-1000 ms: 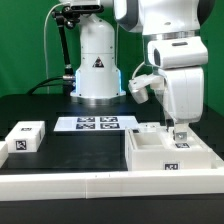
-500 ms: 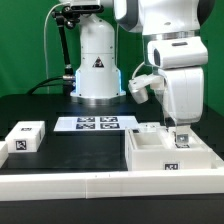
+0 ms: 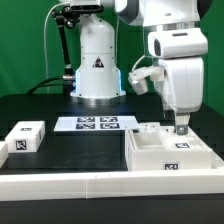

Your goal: Assemble cabinet

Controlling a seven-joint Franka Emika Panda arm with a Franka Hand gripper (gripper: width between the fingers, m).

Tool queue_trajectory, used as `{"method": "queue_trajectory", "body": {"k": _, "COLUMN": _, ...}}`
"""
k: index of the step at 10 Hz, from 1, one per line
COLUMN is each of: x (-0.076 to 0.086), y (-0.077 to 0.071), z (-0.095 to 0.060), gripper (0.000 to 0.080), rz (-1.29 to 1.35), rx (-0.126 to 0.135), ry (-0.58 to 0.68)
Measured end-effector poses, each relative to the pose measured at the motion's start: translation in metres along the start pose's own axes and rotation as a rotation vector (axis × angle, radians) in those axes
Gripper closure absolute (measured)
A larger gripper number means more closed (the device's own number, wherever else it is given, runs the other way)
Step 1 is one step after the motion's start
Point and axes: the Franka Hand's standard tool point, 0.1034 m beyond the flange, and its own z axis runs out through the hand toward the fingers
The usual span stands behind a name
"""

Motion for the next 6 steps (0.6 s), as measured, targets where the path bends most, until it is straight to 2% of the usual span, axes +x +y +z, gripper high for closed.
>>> {"method": "queue_trajectory", "body": {"k": 1, "x": -0.0018, "y": -0.0124, "z": -0.0023, "gripper": 0.0003, "rz": -0.005, "rx": 0.006, "ry": -0.008}}
{"method": "queue_trajectory", "body": {"k": 6, "x": -0.0032, "y": -0.0111, "z": 0.0003, "gripper": 0.0003, "rz": -0.001, "rx": 0.008, "ry": -0.007}}
